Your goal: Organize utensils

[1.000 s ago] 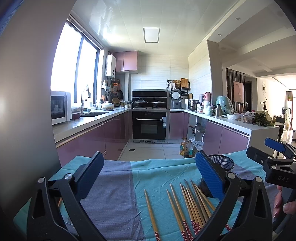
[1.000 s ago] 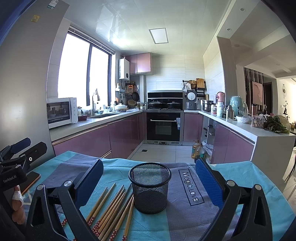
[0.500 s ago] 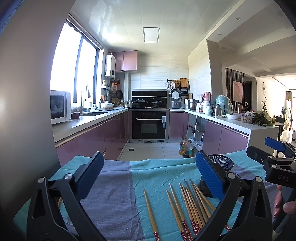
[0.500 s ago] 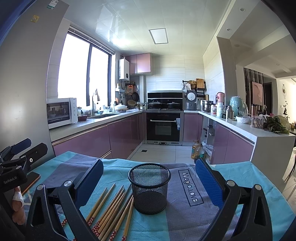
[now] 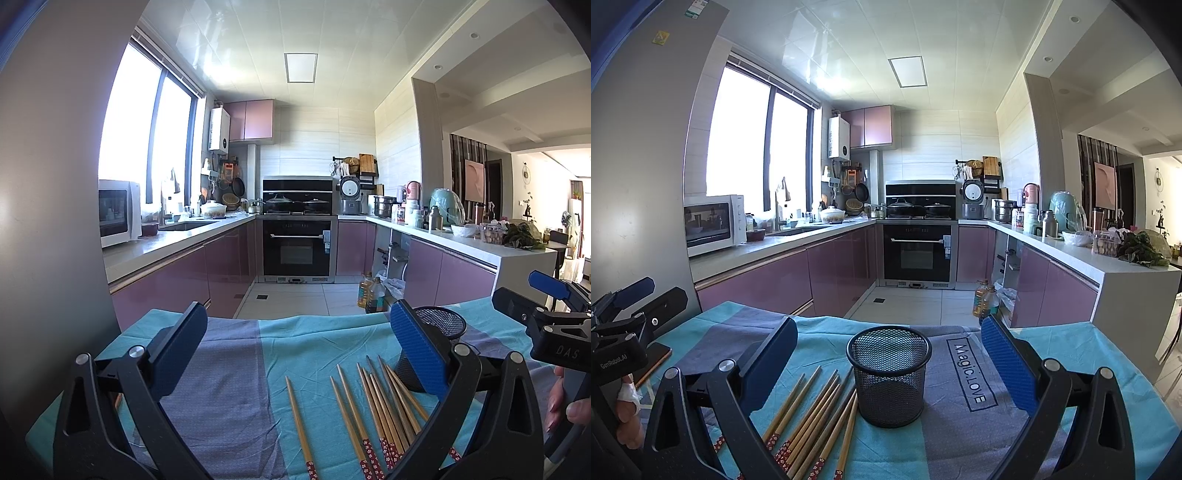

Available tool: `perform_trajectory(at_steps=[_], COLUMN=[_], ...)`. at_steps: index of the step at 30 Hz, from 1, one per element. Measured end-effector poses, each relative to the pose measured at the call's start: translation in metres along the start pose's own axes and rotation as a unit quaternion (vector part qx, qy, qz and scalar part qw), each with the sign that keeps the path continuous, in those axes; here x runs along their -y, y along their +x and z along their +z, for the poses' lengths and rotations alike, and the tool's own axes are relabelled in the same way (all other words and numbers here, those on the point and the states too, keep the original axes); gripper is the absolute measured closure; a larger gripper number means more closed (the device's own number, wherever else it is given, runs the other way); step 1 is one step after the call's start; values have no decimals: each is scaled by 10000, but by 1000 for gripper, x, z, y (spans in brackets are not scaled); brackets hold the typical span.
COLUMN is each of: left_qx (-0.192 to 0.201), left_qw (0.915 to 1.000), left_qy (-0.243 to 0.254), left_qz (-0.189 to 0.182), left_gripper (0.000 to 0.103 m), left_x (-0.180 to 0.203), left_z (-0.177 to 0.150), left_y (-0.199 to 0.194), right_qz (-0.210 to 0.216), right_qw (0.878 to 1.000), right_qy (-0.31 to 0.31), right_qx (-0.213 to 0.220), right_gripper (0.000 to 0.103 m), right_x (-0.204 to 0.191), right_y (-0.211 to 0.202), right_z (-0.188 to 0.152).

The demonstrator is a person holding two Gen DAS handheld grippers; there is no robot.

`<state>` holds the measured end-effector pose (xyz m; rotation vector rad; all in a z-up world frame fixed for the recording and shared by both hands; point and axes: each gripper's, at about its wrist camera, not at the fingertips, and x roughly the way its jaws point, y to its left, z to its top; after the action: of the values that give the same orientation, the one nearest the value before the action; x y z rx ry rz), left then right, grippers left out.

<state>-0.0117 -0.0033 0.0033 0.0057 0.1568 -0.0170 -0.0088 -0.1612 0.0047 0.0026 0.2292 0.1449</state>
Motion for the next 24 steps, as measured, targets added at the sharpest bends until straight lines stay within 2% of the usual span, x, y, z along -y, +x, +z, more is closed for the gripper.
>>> perform_trajectory(at_steps=[24], left_qx=[-98], left_qw=[9999], left_qy=[33], left_qz=[-48], left_gripper=[5], left_x=[4], left_z=[-6], left_y=[3], right_qz=[70], right_qw=[9999], right_qy=[47], right_qx=[-117], right_gripper=[7], right_x=[1], right_y=[3], right_z=[-3])
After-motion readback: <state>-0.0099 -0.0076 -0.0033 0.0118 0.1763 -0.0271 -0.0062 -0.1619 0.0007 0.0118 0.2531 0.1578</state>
